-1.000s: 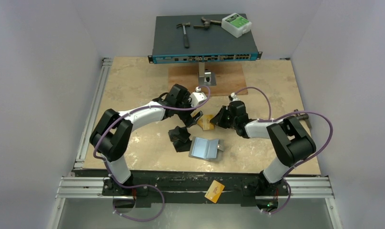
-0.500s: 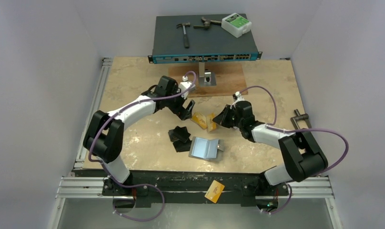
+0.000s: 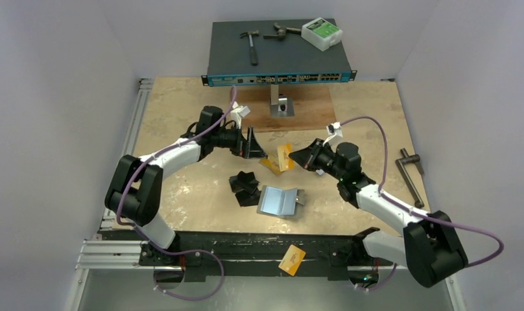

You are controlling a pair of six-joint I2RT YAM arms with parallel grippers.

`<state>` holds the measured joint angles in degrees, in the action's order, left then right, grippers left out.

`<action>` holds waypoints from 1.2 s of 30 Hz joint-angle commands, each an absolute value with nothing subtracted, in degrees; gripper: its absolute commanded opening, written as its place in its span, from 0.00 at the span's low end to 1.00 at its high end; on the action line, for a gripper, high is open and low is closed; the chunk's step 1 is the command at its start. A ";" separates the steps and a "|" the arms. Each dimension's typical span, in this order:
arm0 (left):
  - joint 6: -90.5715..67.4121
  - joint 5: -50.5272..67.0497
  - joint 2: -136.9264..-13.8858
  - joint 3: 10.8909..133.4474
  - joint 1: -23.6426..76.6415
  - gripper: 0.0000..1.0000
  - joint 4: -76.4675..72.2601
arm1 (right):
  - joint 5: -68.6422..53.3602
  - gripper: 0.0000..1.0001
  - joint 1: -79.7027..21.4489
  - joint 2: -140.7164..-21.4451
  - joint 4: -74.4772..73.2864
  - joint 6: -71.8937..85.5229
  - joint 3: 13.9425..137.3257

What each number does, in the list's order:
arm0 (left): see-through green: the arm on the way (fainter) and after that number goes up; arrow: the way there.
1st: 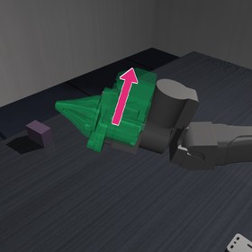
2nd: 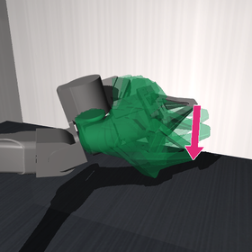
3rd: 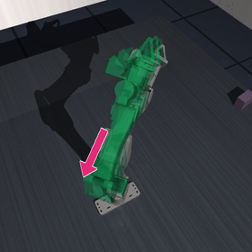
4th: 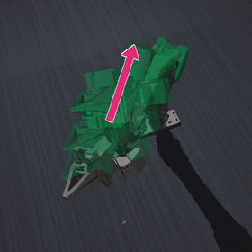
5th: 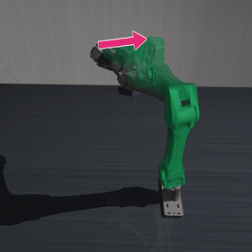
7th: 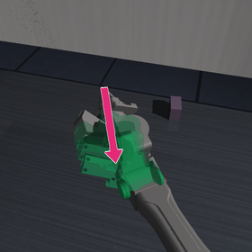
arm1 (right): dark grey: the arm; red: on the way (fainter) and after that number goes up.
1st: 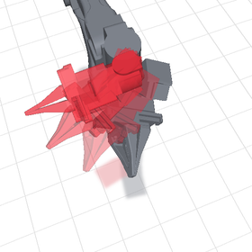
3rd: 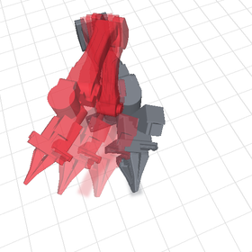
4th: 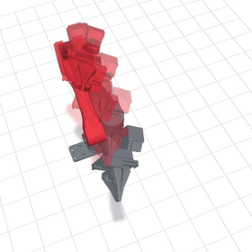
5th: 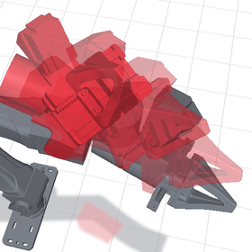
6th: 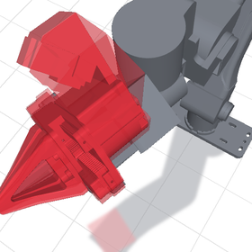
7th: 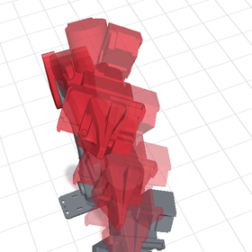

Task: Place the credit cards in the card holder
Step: Pick up the credit card from the center of the board, then insert the credit card into the card holder.

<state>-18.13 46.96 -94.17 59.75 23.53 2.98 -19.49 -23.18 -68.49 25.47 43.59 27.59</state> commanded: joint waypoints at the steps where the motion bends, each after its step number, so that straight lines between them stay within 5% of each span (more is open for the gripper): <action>1: -42.71 59.17 -92.86 53.20 21.64 1.00 -22.95 | -19.22 0.00 -23.23 -61.93 37.78 52.00 23.70; 4: -50.35 60.11 -93.35 51.21 21.62 1.00 -30.79 | -16.97 0.00 -24.01 -59.80 41.94 55.77 22.32; 8: -59.50 62.27 -94.60 50.27 21.60 0.88 -42.07 | -15.55 0.00 -26.23 -60.51 43.14 57.45 24.10; 15: -72.16 64.02 -99.39 49.42 21.45 0.56 -59.62 | -12.02 0.00 -30.20 -63.51 47.39 59.58 25.46; 24: -71.10 62.89 -96.88 48.10 21.45 0.41 -57.48 | -9.37 0.00 -32.01 -64.92 49.23 59.98 25.96; 29: -70.61 63.07 -96.12 48.23 21.43 0.12 -56.50 | -9.85 0.00 -32.92 -67.20 50.13 59.81 27.06; 36: -72.71 64.30 -96.51 48.95 21.28 0.01 -59.20 | -13.14 0.00 -33.27 -67.91 48.96 58.20 27.57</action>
<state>-71.59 63.07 -98.45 48.07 21.32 -54.63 -11.09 -32.67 -68.25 47.40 59.46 24.84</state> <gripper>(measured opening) 0.024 0.004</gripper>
